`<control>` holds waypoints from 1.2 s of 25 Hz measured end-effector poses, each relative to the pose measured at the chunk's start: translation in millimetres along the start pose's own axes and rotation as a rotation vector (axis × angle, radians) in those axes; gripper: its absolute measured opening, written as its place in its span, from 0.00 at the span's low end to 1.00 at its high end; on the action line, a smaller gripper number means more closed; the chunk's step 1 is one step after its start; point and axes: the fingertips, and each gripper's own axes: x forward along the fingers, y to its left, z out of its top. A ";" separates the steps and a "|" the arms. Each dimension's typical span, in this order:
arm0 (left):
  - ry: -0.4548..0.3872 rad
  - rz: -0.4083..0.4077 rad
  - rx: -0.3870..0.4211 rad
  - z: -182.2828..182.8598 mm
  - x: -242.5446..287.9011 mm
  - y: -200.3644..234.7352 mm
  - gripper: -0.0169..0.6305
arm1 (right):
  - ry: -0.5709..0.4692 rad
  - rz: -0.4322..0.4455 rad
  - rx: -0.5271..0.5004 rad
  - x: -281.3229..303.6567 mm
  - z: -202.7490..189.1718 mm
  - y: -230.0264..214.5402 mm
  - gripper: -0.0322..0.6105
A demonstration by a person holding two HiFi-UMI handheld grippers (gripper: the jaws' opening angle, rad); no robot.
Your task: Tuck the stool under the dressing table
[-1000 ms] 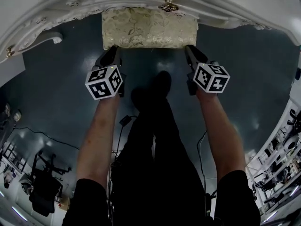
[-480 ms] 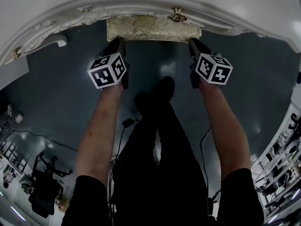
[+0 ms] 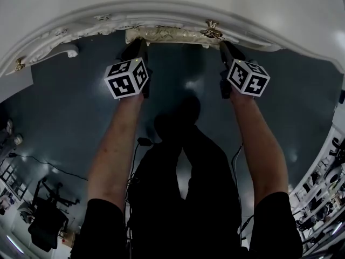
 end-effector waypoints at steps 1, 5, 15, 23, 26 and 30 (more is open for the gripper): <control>-0.004 -0.003 0.006 2.6 3.0 -0.3 0.12 | -0.008 -0.002 0.001 2.4 3.6 -1.5 0.14; -0.029 -0.002 0.010 11.8 10.6 -1.3 0.12 | -0.036 0.009 0.001 8.7 16.2 -5.0 0.14; -0.075 0.013 0.031 30.4 23.6 -2.4 0.12 | -0.055 -0.019 -0.078 19.2 32.4 -8.3 0.14; -0.086 -0.030 -0.020 27.9 26.1 -3.3 0.12 | -0.097 -0.008 -0.073 17.6 36.0 -11.8 0.14; -0.078 -0.120 -0.113 21.1 12.1 -12.4 0.12 | -0.092 -0.004 -0.026 -0.2 31.3 -9.3 0.14; -0.056 -0.162 -0.053 1.5 -34.7 -30.4 0.12 | -0.077 0.000 0.023 -42.7 22.4 1.7 0.14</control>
